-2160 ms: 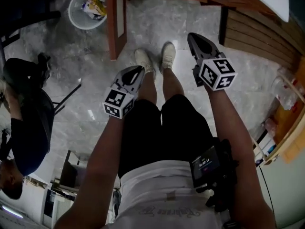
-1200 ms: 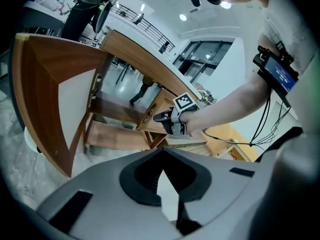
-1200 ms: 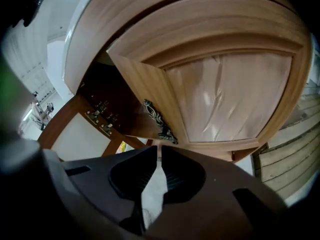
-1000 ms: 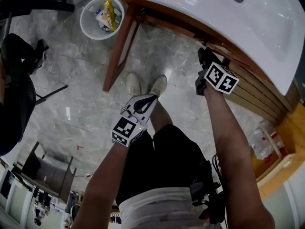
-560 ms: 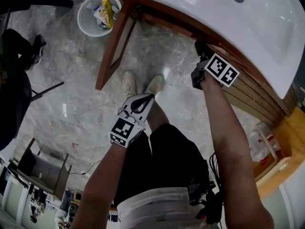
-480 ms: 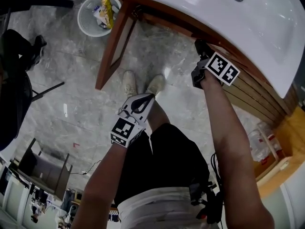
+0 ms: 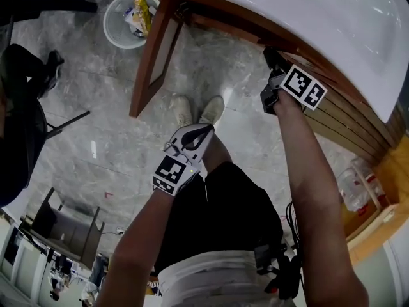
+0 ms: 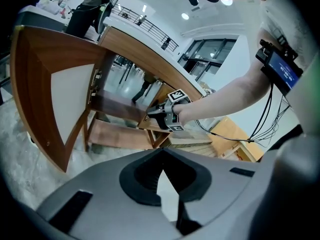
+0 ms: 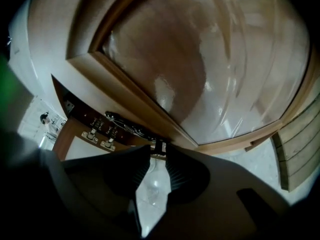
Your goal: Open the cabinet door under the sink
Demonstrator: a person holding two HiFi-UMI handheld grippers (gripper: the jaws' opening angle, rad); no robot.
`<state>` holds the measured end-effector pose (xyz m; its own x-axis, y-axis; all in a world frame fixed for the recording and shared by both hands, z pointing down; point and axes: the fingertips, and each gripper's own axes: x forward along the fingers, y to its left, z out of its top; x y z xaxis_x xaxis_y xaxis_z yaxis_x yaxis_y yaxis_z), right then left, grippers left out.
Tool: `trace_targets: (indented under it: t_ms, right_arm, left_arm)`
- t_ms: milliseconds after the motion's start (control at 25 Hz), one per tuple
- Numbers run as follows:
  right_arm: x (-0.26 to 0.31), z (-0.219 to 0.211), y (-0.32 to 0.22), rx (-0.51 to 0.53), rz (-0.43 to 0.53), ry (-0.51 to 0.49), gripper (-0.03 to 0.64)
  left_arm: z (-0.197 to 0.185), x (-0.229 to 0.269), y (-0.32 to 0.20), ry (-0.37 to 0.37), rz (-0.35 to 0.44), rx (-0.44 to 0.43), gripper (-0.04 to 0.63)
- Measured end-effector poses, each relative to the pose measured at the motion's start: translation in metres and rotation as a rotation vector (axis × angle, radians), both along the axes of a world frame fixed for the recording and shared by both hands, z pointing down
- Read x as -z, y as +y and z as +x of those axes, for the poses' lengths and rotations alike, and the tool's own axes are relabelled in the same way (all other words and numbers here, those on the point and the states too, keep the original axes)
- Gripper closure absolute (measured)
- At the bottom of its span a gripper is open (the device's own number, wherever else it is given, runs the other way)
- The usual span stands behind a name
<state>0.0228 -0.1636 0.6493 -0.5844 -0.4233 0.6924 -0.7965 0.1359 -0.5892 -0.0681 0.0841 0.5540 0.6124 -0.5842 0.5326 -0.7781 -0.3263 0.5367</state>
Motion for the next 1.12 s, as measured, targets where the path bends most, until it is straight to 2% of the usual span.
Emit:
trace_targets:
  t_ms: [440,680,1120]
  right_arm:
    - [0.0,0.004,0.034,0.028,0.048,0.002,0.515]
    - [0.001,0.009,0.055,0.076,0.084,-0.002,0.517]
    - [0.006,0.02,0.08,0.071,0.104,0.088,0.526]
  left_arm:
    - [-0.028,0.013,0.02,-0.006,0.011,-0.06,0.586]
    - [-0.034,0.009,0.033,0.001,0.01,-0.107,0.586]
    - [-0.05,0.008,0.046,0.004,0.035,-0.238,0.586]
